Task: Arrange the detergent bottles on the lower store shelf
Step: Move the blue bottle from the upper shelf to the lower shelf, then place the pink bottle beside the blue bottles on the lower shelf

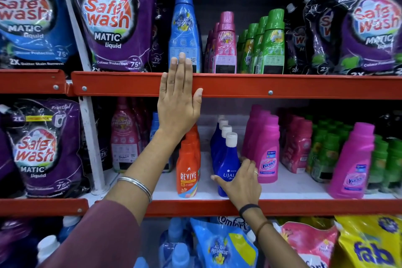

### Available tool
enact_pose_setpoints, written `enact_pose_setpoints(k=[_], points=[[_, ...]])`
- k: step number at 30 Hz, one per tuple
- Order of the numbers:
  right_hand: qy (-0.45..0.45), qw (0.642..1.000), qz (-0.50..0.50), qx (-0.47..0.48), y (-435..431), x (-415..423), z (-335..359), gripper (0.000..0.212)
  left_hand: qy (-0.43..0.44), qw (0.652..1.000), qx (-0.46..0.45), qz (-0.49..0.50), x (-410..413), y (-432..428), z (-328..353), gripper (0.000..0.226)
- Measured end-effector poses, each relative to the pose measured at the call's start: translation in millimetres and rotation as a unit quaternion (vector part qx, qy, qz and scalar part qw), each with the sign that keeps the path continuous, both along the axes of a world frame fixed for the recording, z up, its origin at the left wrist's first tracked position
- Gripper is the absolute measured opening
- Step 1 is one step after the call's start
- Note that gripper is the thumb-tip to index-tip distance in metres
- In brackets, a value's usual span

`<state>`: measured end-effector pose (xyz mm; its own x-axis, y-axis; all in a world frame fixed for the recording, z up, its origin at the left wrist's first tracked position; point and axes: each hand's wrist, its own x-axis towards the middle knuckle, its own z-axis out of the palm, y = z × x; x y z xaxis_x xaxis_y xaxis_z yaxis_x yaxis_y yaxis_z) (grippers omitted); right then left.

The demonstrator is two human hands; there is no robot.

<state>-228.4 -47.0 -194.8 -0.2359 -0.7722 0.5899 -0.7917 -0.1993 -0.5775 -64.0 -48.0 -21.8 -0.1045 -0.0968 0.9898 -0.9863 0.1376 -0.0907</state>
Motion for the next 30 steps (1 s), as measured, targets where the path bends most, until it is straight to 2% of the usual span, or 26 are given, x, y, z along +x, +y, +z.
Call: enact_pose_setpoints(k=[5,8,12,17,20,23,27,30], points=[[0.023,0.999,-0.001,-0.025,1.7,-7.3,-4.0,0.094,0.013,1.0,0.008,-0.001,-4.2,2.3,0.1,0.061],[-0.012,0.998,0.007,-0.057,5.7,-29.3,0.8,0.095,0.004,1.0,0.017,-0.007,-16.1,4.8,2.2,0.06],[-0.058,0.989,-0.01,-0.133,4.7,-82.0,21.1,0.078,-0.003,0.999,0.022,-0.047,-52.2,10.7,15.3,0.06],[-0.083,0.964,-0.111,-0.229,-5.9,-161.2,45.6,0.056,-0.006,0.997,0.029,-0.072,-94.7,8.9,30.0,0.061],[-0.108,0.953,-0.166,-0.228,-14.3,-200.7,58.5,0.058,-0.009,0.998,0.046,-0.048,-102.4,0.4,26.0,0.061],[-0.121,0.95,-0.202,-0.204,-23.4,-230.6,65.4,0.069,-0.017,0.998,0.058,-0.014,-101.1,-6.6,19.9,0.062],[-0.143,0.961,-0.193,-0.14,-37.5,-255.2,64.2,0.08,-0.022,0.998,0.06,0.003,-99.4,-10.2,18.3,0.062],[-0.153,0.967,-0.171,-0.113,-41.1,-259.5,63.7,0.073,-0.02,0.998,0.055,0.007,-100.1,-10.5,18.5,0.062]])
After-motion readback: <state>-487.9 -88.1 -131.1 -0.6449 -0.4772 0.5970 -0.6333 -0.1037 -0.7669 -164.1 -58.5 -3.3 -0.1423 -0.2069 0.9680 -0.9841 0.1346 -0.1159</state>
